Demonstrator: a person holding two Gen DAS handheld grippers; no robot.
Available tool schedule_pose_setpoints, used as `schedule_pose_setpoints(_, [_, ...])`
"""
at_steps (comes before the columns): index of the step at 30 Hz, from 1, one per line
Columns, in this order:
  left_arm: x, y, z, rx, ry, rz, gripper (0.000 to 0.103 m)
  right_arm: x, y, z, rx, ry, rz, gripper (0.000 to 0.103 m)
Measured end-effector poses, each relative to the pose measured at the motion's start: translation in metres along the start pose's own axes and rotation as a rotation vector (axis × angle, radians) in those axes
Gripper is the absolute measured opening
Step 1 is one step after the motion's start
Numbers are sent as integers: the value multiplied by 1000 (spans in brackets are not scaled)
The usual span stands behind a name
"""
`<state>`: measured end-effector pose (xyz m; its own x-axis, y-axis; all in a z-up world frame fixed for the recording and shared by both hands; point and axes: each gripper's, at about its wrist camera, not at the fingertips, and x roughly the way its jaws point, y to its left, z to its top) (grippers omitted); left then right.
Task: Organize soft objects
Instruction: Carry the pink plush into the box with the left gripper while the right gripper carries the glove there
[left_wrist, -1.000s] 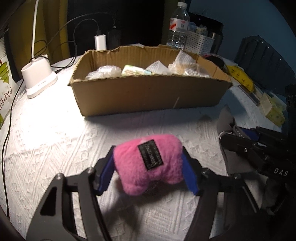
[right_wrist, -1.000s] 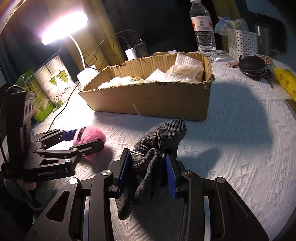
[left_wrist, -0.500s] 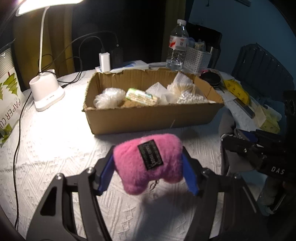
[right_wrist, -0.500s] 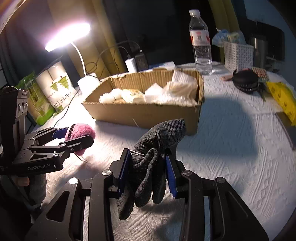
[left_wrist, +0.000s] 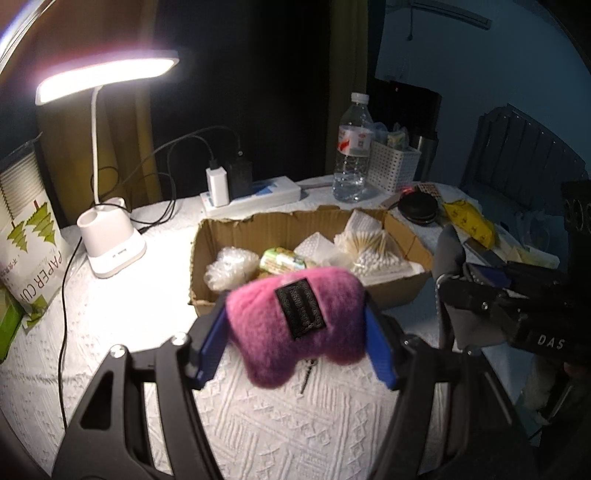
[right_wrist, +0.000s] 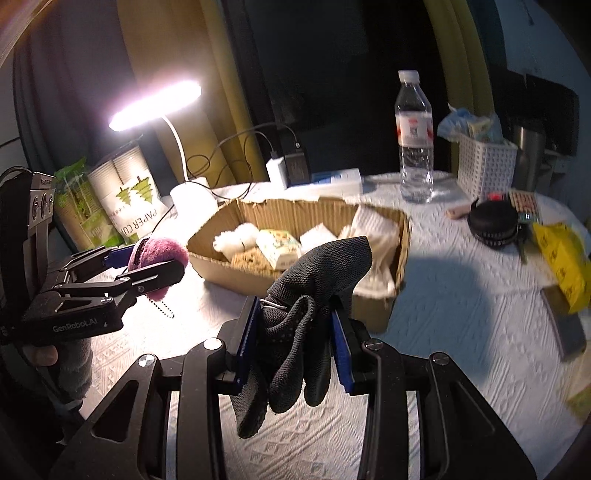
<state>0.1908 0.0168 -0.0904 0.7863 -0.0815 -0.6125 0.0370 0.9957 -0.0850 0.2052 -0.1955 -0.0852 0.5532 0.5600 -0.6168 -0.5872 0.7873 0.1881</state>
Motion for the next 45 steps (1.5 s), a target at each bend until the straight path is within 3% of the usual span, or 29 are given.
schedule_pose_setpoints(21, [15, 23, 42, 1, -100, -14, 67, 30, 14, 55, -65, -21, -30, 39])
schedule_pose_setpoints(32, [49, 44, 39, -30, -68, 0, 67, 62, 13, 75, -58, -9, -44, 39])
schedule_pose_setpoints(45, [87, 47, 29, -33, 27, -20, 67, 106, 4, 72, -38, 56, -40, 39])
